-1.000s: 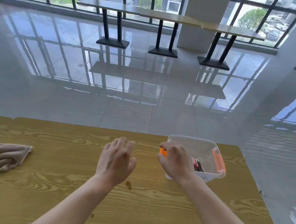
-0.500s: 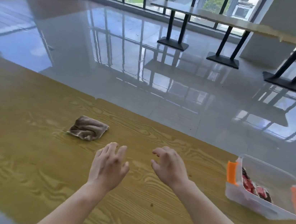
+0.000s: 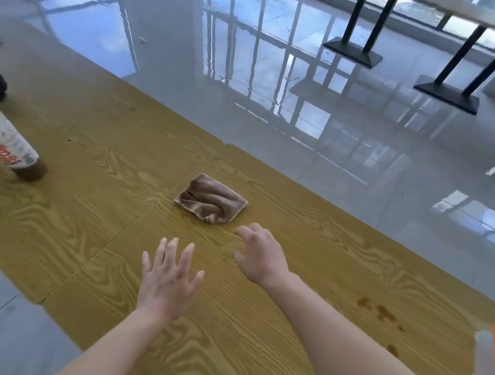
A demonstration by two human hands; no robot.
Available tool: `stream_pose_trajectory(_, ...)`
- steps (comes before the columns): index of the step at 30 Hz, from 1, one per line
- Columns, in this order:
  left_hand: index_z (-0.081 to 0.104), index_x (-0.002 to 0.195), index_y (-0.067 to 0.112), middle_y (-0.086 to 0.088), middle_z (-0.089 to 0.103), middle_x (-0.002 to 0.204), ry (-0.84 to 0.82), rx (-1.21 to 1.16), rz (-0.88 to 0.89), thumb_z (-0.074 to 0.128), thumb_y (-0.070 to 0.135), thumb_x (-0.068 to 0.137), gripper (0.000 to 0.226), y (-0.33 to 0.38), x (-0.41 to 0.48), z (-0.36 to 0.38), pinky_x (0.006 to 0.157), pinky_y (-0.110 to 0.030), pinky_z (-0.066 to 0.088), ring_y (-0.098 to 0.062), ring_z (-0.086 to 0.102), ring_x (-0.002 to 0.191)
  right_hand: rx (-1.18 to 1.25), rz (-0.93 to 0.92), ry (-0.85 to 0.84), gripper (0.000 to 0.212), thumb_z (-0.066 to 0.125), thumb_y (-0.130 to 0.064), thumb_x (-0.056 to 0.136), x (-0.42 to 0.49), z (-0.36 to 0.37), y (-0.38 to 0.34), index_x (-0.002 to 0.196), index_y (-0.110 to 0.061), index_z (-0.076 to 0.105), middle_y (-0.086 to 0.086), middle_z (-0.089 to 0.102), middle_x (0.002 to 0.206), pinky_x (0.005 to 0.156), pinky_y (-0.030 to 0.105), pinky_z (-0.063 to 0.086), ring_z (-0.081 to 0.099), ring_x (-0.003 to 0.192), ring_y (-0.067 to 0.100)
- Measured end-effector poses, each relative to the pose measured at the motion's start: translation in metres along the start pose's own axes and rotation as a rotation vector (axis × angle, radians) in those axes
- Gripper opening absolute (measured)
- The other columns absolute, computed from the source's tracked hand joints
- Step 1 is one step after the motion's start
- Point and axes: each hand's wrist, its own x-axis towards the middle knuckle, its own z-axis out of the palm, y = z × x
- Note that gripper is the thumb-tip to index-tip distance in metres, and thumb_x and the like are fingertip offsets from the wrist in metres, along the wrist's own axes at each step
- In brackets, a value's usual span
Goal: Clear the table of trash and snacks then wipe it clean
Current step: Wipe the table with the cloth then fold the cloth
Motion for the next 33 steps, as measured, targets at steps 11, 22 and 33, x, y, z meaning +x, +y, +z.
stream_pose_trajectory(11,0.008,0.157,0.027,-0.011,0.008,0.165,-0.022,0.082,0.053,0.018,0.069,0.094,0.076,-0.028,0.006,0.050,0.117,-0.065,0.002,-0.032,-0.005,0.151,-0.157,-0.025,-0.135,0.062,0.041,-0.051,0.100,0.116,0.063,-0.017,0.155,-0.041,0.012,-0.002,-0.003,0.167,0.123,0.046,0.010,-0.006,0.153,0.024)
stream_pose_trajectory(22,0.011,0.156,0.027,-0.010,0.008,0.165,-0.053,0.087,0.040,0.021,0.068,0.093,0.075,-0.028,0.006,0.049,0.117,-0.065,0.006,-0.031,-0.003,0.151,-0.379,-0.064,0.011,0.024,0.045,-0.032,0.100,0.097,0.071,0.001,0.121,-0.034,0.056,0.007,0.034,0.158,0.104,0.052,0.036,0.034,0.133,0.033)
stream_pose_trajectory(33,0.000,0.155,0.024,-0.015,-0.011,0.162,-0.139,0.107,0.065,0.016,0.062,0.095,0.074,-0.022,0.008,0.040,0.113,-0.068,-0.009,-0.035,-0.020,0.148,-0.366,0.087,0.157,0.015,0.061,-0.009,0.081,-0.076,0.071,0.042,0.082,-0.024,0.064,0.007,0.064,0.129,0.075,0.046,0.051,0.057,0.102,0.035)
